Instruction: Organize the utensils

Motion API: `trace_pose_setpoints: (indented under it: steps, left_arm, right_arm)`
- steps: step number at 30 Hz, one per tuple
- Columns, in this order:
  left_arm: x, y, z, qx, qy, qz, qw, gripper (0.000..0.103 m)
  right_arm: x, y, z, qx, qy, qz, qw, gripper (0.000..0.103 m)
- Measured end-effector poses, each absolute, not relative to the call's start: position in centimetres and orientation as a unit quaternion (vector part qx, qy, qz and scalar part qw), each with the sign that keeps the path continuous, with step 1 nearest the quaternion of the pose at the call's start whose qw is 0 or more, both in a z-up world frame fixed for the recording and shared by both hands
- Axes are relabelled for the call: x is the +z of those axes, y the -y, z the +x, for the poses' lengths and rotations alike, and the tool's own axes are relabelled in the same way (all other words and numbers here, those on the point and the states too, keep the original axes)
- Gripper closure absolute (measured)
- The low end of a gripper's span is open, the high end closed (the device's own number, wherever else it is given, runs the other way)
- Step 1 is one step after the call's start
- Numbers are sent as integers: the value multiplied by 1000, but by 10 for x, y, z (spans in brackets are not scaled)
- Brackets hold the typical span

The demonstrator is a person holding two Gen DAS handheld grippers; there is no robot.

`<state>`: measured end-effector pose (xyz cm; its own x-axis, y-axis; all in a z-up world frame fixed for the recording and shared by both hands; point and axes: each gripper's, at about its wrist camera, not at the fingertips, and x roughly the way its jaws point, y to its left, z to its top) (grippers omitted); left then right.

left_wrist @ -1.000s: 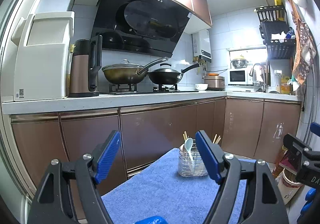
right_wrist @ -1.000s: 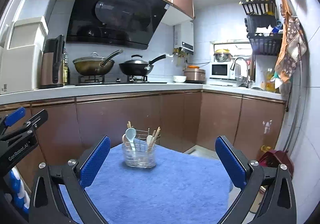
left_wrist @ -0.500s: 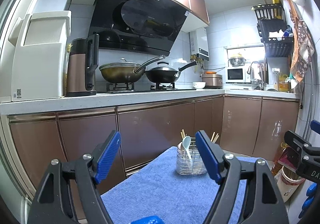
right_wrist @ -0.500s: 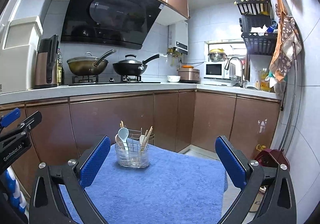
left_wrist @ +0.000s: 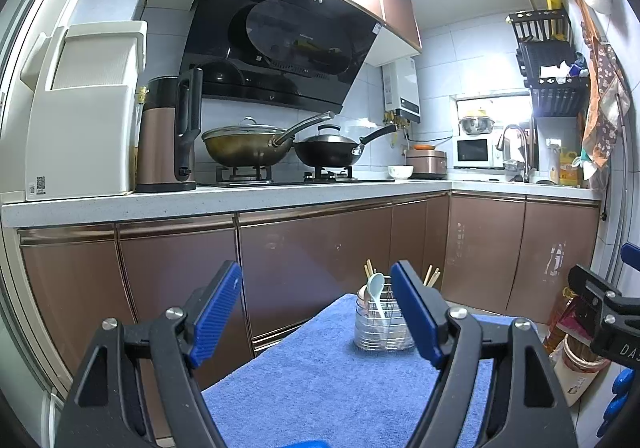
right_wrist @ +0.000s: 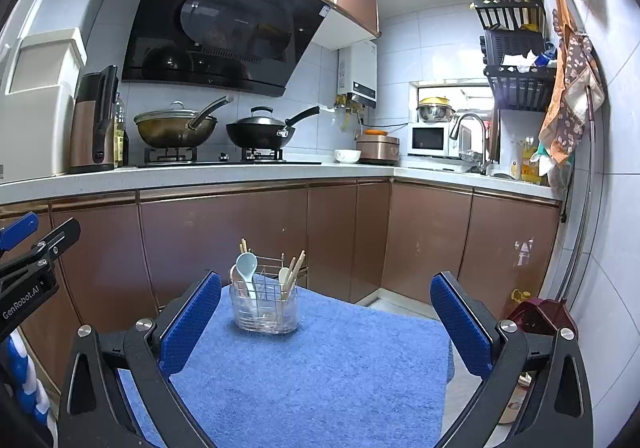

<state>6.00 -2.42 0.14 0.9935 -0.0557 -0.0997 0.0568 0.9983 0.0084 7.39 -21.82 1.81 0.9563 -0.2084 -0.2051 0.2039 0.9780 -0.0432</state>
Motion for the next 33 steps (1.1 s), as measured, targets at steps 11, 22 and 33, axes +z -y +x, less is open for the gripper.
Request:
trace_pose_setpoints:
  steps: [11, 22, 33]
  left_arm:
    - [-1, 23, 59, -24, -54, 5, 998, 27]
    - [-1, 23, 60, -21, -58, 3, 998, 27]
    - [-1, 22, 61, -21, -58, 3, 998, 27]
  right_arm:
    - [16, 217, 74, -102, -110, -13, 989, 0]
    - [16, 216, 74, -102, -111, -13, 988, 0]
    - [13, 216, 74, -101, -113, -13, 988, 0]
